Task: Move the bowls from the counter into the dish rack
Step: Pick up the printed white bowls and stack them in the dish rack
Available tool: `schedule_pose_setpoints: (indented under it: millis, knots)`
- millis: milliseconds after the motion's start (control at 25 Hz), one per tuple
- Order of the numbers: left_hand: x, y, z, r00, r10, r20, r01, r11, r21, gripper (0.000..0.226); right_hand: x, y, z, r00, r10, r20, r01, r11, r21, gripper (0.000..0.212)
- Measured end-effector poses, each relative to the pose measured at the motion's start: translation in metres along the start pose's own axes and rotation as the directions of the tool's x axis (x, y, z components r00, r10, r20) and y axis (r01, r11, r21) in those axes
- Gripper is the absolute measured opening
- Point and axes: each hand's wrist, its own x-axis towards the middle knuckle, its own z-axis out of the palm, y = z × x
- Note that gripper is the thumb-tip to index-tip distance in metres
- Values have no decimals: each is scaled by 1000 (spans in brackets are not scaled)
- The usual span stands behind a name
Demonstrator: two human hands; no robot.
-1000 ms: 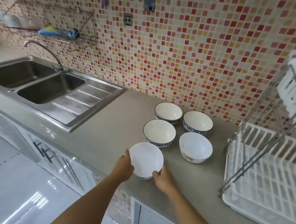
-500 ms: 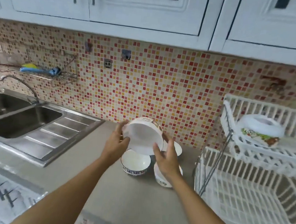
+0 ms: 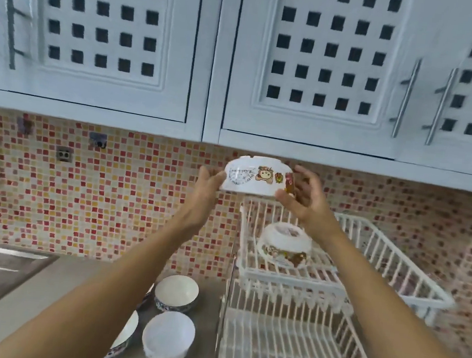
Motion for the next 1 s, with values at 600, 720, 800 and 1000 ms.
schedule_pose_setpoints:
  millis: [600, 720, 800, 1000]
  knots:
    - [90, -65, 144, 900, -437, -11, 431, 884, 181, 75, 47, 129, -103, 950, 295, 100, -180, 783, -595, 98]
    - [87, -71, 153, 862, -507, -5, 494, 836, 238, 66, 52, 147, -102, 905, 400, 147, -192, 690, -698, 108]
    - [88, -76, 157, 832, -555, 7, 532, 801, 274, 66, 54, 153, -101, 887, 433, 160, -188, 655, -732, 106]
    - [85, -79, 160, 804, -594, 29, 557, 768, 315, 71, 50, 154, -97, 872, 463, 160, -184, 612, -770, 110]
